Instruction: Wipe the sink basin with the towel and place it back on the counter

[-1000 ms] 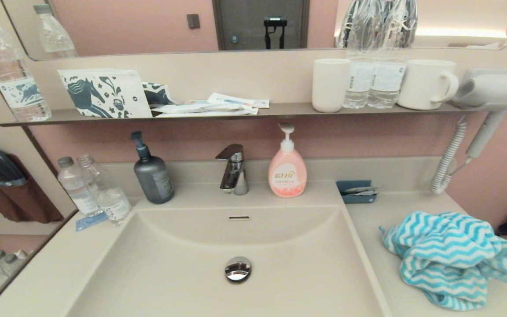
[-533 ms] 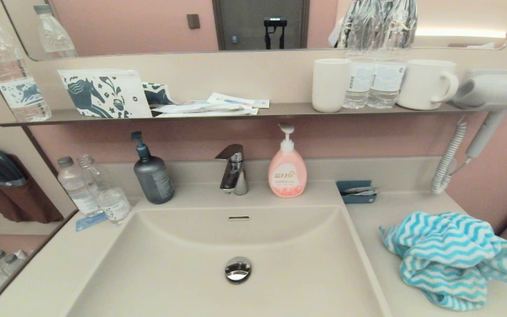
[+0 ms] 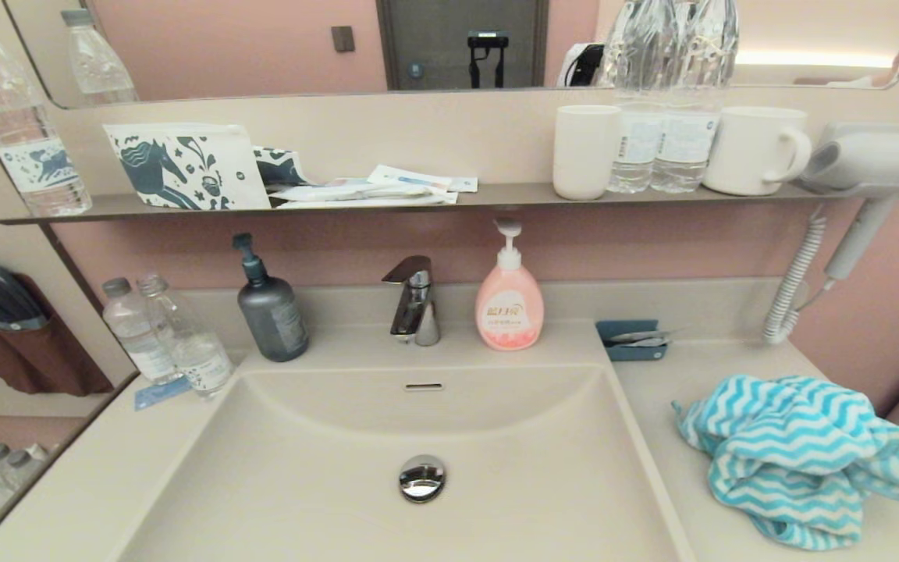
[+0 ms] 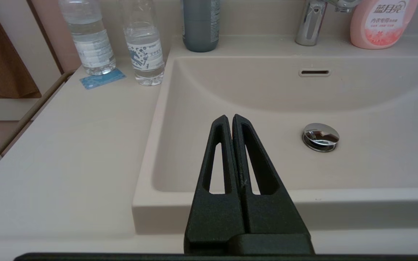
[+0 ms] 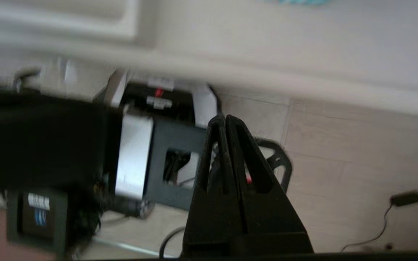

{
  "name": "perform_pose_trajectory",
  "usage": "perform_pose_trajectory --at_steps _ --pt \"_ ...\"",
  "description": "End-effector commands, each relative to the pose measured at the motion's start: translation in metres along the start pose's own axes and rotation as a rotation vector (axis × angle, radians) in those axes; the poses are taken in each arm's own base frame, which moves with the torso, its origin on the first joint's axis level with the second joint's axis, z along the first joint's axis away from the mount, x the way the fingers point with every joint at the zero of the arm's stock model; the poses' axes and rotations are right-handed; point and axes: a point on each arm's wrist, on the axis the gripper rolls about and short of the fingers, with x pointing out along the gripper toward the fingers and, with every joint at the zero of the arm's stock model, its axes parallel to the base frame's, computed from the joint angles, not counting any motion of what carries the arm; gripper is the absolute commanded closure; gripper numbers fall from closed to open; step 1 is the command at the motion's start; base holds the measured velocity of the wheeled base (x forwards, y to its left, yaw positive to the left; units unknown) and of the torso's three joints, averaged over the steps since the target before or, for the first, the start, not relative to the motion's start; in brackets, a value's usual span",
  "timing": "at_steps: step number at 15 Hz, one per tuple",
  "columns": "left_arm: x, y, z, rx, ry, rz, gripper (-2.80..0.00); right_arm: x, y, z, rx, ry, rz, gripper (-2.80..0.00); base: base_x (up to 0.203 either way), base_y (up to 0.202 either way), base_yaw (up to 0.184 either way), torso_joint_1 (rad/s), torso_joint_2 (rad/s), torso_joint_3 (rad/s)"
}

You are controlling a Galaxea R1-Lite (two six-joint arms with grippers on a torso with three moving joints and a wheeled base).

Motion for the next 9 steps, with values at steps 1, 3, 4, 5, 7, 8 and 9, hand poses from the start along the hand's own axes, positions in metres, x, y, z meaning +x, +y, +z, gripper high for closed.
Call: perform_pose_trajectory --at_steps 1,3,4,5,7,8,9 --pt "0.0001 0.0000 0.0000 0.001 0.001 0.001 0.00 -0.0066 0.0099 -0.0136 -0.114 -0.013 0.014 0.00 0.000 0.000 0.000 0.000 0.00 0.000" --pt "0.0001 0.0000 -0.0001 0.000 0.002 0.001 0.00 -0.0080 0.0116 -0.0150 -0.136 -0.026 0.020 0.00 0.000 0.000 0.000 0.000 0.00 0.000" --pt "0.0001 0.0000 -0.0001 0.001 0.002 0.001 0.00 -0.0074 0.0109 -0.0145 -0.131 -0.022 0.017 0.00 0.000 0.000 0.000 0.000 0.00 0.000" --pt "0.0001 0.0000 -0.0001 0.000 0.002 0.001 0.00 -0.0068 0.0103 -0.0142 -0.125 -0.018 0.014 0.00 0.000 0.000 0.000 0.000 0.00 0.000" --pt "0.0001 0.0000 -0.0001 0.000 0.002 0.001 0.00 -0.0093 0.0130 -0.0173 -0.135 -0.034 0.007 0.00 0.000 0.000 0.000 0.000 0.00 0.000" --pt "0.0001 0.0000 -0.0001 0.001 0.002 0.001 0.00 -0.0104 0.0137 -0.0178 -0.138 -0.043 0.003 0.00 0.000 0.000 0.000 0.000 0.00 0.000" --pt "0.0001 0.0000 -0.0001 0.000 0.002 0.001 0.00 -0.0115 0.0129 -0.0152 -0.141 -0.061 -0.010 0.00 0.000 0.000 0.000 0.000 0.00 0.000"
